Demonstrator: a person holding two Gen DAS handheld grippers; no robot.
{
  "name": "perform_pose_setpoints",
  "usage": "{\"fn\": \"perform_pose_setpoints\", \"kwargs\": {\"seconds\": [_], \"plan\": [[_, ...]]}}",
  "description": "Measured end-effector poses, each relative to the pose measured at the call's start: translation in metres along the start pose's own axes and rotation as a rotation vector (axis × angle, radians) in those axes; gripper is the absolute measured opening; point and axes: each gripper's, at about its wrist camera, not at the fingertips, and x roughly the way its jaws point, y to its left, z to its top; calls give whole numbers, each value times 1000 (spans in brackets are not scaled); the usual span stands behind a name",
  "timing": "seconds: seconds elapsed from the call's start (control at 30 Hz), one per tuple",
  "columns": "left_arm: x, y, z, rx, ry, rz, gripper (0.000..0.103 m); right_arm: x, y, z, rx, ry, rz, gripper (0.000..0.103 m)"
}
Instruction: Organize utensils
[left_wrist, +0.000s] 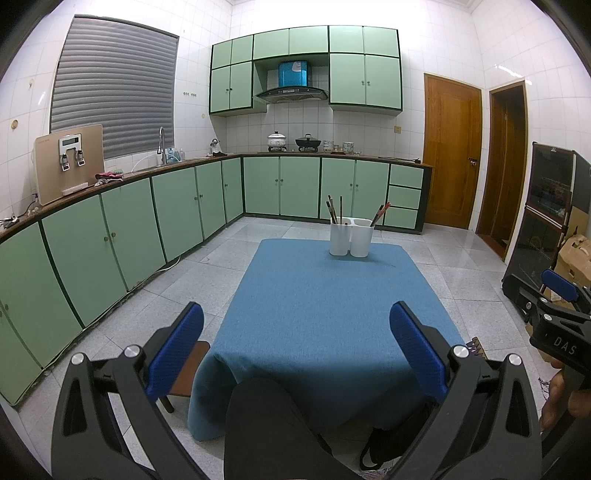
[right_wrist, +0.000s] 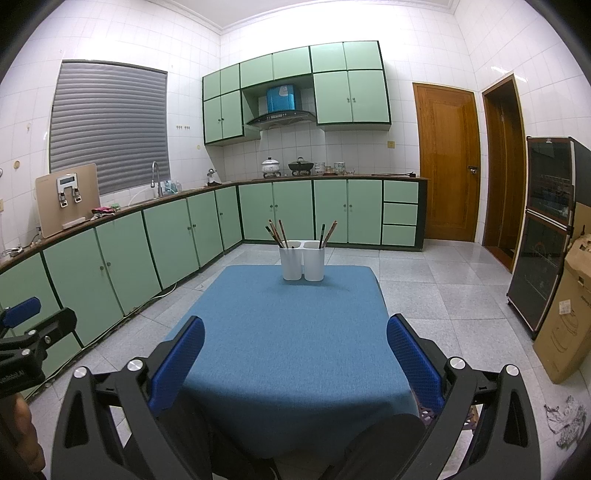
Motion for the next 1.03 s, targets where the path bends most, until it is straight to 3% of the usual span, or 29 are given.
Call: {"fn": "perform_pose_setpoints", "kwargs": {"seconds": [1.03], "plan": [[2, -1, 2, -7, 1, -7, 98, 1, -1, 1, 0, 1, 1, 97]]}}
